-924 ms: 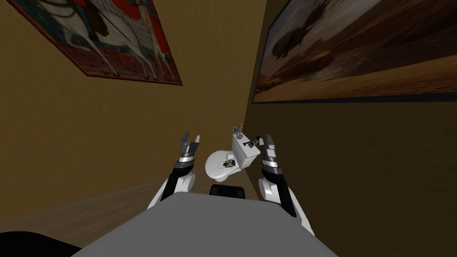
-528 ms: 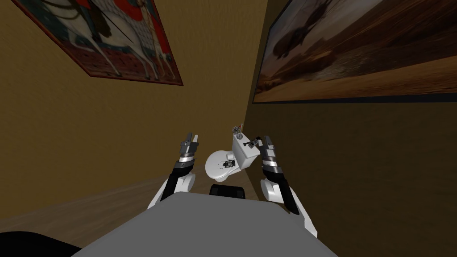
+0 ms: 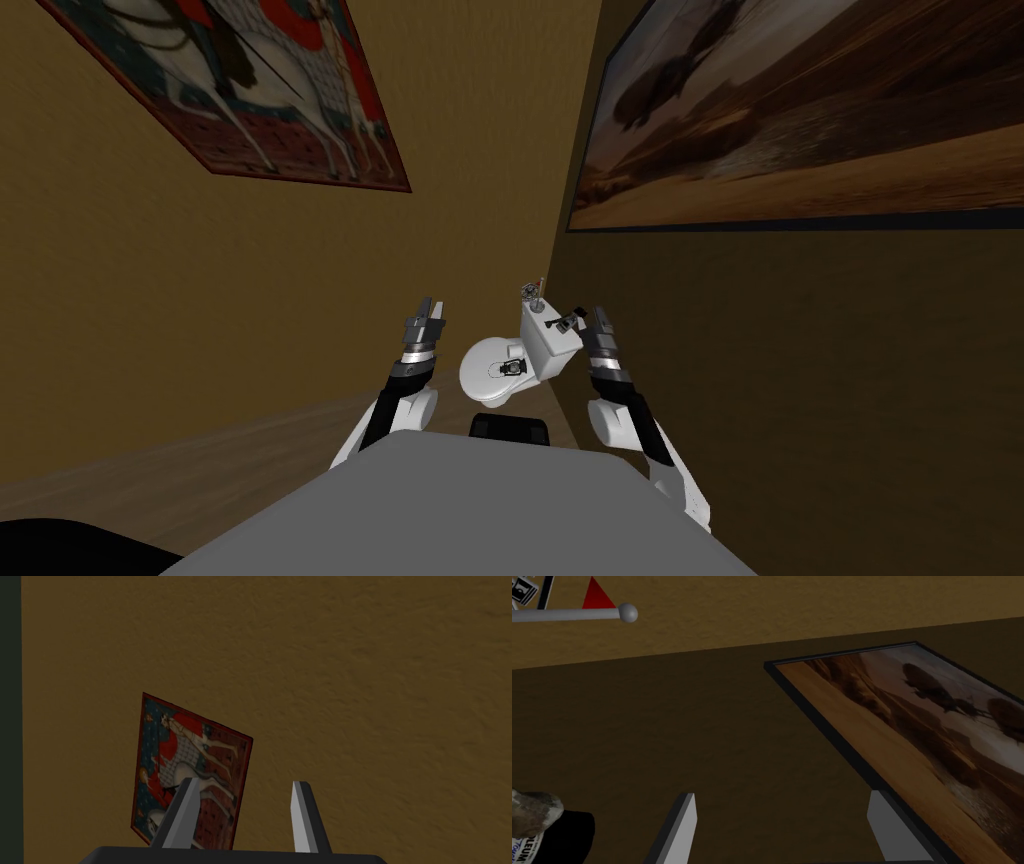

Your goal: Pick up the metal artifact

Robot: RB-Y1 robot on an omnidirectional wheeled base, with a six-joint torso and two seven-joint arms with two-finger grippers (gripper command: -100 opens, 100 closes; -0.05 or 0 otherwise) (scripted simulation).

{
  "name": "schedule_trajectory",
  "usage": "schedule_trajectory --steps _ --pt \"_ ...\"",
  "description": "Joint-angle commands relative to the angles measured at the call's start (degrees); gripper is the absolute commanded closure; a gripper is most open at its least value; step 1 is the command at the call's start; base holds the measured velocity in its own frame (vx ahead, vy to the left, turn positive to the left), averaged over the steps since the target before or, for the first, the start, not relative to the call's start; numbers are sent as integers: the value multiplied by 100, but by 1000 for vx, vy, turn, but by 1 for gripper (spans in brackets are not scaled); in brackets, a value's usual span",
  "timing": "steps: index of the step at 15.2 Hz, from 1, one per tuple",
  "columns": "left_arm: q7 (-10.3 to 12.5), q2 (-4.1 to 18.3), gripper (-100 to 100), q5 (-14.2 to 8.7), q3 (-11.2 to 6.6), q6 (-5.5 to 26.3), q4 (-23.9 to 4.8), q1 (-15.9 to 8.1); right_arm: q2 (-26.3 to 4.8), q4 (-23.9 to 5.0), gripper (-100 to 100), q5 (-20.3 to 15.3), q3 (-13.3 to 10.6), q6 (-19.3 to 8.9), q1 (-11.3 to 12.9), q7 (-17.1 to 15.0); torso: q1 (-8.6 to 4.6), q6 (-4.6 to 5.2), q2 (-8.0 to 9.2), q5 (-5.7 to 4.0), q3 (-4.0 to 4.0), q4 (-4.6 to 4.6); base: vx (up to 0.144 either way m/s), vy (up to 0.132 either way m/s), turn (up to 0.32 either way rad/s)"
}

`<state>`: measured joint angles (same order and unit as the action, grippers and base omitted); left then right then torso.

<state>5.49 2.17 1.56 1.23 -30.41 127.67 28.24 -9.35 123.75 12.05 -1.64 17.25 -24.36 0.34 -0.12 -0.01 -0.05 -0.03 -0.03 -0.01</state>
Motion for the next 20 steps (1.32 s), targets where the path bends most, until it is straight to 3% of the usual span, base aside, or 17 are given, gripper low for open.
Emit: schedule_trajectory --steps 1,5,6,8,9,11,12,14,15,17,18,20 --pt "0 0 0 0 0 0 0 0 -50 -94 -100 286 26 -123 32 -85 0 0 0 0 0 0 8 -22 29" --pt "0 0 0 0 0 0 0 0 -104 -206 -100 655 72 -284 86 -190 3 0 1 1 1 0 5 -15 20" --pt "0 0 0 0 0 0 0 0 -151 -325 -100 846 121 -455 143 -300 4 1 2 1 1 0 5 -17 23" --pt "0 0 0 0 0 0 0 0 -151 -325 -100 1002 121 -455 143 -300 2 0 1 1 1 0 6 -17 22" --pt "0 0 0 0 0 0 0 0 -192 -449 -100 1185 172 -634 204 -416 3 1 1 1 1 0 6 -19 28" --pt "0 0 0 0 0 0 0 0 -192 -449 -100 1367 172 -634 204 -416 2 0 1 0 1 0 5 -18 25" --pt "0 0 0 0 0 0 0 0 -226 -580 -100 1535 226 -821 267 -537 3 1 2 1 1 0 4 -18 31" --pt "0 0 0 0 0 0 0 0 -226 -580 -100 1749 226 -821 267 -537 2 1 2 0 1 0 5 -20 22" --pt "0 0 0 0 0 0 0 0 -253 -715 -100 1904 281 -1015 333 -662 3 1 2 0 1 0 6 -20 36" --pt "0 0 0 0 0 0 0 0 -253 -715 -100 2144 281 -1015 333 -662 2 0 0 0 0 0 7 -20 26" --pt "0 0 0 0 0 0 0 0 -275 -855 -100 2278 338 -1216 401 -792 3 1 1 0 0 0 7 -21 27" --pt "0 0 0 0 0 0 0 0 -275 -855 -100 2537 338 -1216 401 -792 1 0 0 0 0 0 7 -22 26"
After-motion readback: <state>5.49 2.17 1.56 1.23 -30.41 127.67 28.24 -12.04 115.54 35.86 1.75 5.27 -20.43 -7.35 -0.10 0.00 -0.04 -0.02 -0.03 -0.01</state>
